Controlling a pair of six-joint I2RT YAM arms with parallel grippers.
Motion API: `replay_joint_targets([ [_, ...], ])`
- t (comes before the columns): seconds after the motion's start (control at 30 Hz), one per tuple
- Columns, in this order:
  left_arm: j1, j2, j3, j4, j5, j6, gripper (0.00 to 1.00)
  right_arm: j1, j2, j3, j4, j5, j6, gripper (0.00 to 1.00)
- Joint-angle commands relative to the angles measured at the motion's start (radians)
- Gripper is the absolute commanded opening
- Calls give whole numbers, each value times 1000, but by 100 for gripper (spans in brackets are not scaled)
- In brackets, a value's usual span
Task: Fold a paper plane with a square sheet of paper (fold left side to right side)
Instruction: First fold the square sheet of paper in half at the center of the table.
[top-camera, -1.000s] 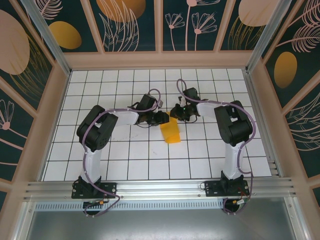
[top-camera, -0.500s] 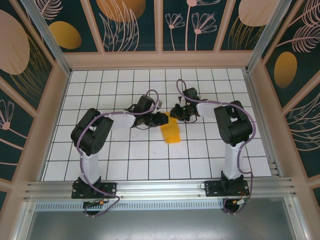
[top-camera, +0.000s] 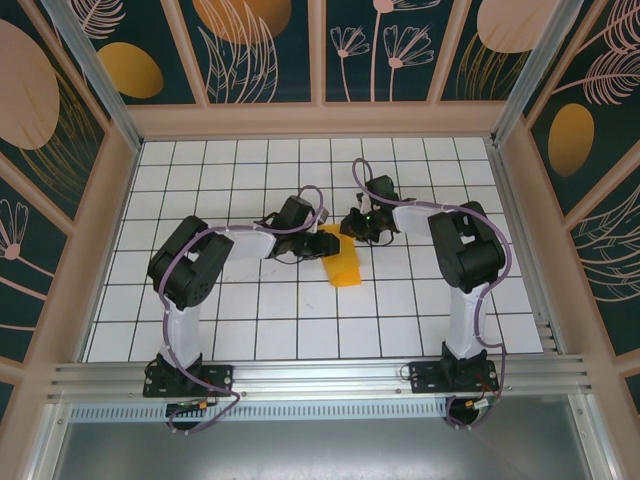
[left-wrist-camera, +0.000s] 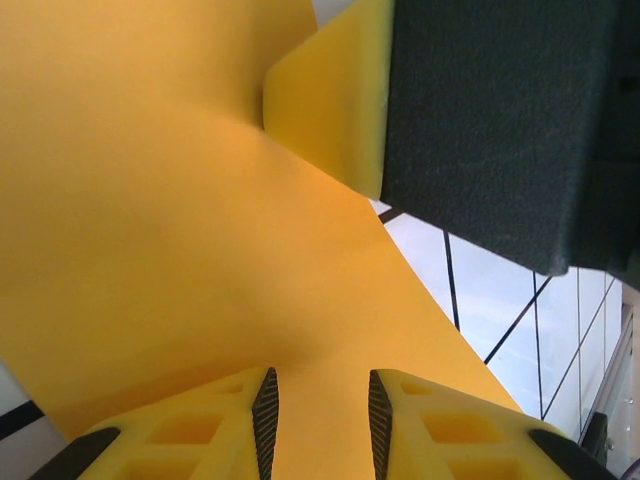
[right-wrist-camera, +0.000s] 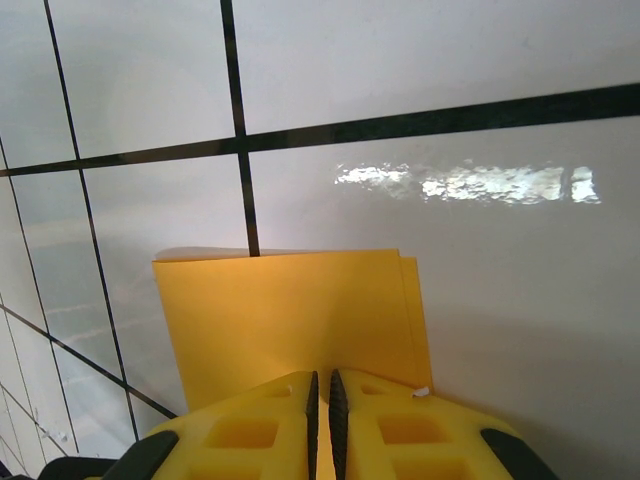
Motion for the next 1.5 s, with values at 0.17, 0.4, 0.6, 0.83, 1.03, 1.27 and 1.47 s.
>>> replay_joint_targets([
  [0.17, -21, 6, -29, -38, -12, 58, 33, 18, 56, -34, -114, 75, 7, 17],
  [0.4, -38, -2, -49, -48, -23, 77, 33, 22, 56, -33, -121, 79, 7, 17],
  [0.6, -49, -31, -69, -53, -25, 103, 33, 25, 59, -34, -124, 76, 11, 17],
  [0.83, -62, -48, -87, -49, -16, 113, 34, 25, 64, -34, -124, 77, 15, 17],
  [1.03, -81, -54, -97, -44, -9, 111, 34, 27, 70, -34, -123, 74, 13, 17],
  [1.27, -104, -68, -107, -30, -11, 102, 35, 27, 70, -36, -122, 69, 8, 17],
  [1.47, -130, -77, -138, -5, -16, 82, 36, 29, 69, -45, -117, 66, 7, 17],
])
